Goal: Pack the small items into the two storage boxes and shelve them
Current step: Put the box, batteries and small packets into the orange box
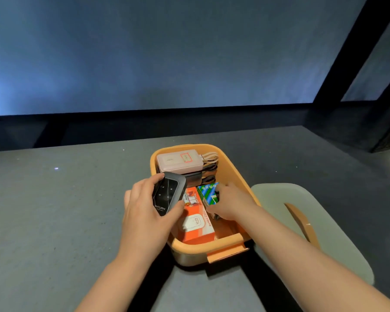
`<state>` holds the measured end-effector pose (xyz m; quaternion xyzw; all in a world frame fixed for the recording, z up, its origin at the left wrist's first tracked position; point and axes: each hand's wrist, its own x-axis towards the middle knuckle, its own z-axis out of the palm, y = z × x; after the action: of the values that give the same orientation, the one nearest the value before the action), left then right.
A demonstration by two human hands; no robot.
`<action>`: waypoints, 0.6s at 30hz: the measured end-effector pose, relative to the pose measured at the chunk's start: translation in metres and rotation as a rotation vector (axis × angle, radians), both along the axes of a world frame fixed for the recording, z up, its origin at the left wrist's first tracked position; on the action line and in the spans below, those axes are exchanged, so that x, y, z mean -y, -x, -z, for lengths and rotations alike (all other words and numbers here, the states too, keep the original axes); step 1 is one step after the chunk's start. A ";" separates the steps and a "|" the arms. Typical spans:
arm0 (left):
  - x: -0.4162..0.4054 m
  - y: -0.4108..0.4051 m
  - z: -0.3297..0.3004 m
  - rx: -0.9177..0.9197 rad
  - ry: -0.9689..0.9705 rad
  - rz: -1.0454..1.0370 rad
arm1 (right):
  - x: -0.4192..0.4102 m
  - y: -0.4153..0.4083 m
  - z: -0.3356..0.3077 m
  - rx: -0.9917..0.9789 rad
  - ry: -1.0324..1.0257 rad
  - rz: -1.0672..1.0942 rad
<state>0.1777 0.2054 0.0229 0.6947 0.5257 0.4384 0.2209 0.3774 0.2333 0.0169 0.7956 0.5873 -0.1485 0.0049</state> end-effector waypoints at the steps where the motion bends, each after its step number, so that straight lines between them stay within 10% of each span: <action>1: -0.002 -0.001 0.000 -0.003 0.000 0.001 | -0.007 0.000 0.003 0.011 0.027 -0.002; 13: -0.011 -0.008 0.005 -0.036 0.008 0.048 | -0.014 0.005 0.013 0.077 0.101 -0.035; 18: -0.011 -0.019 0.006 -0.036 0.006 0.081 | 0.022 0.016 -0.024 -0.640 -0.312 0.085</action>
<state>0.1968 0.2162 0.0171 0.7227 0.5022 0.4148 0.2311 0.3612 0.2116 0.0410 0.7237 0.5410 -0.2987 -0.3072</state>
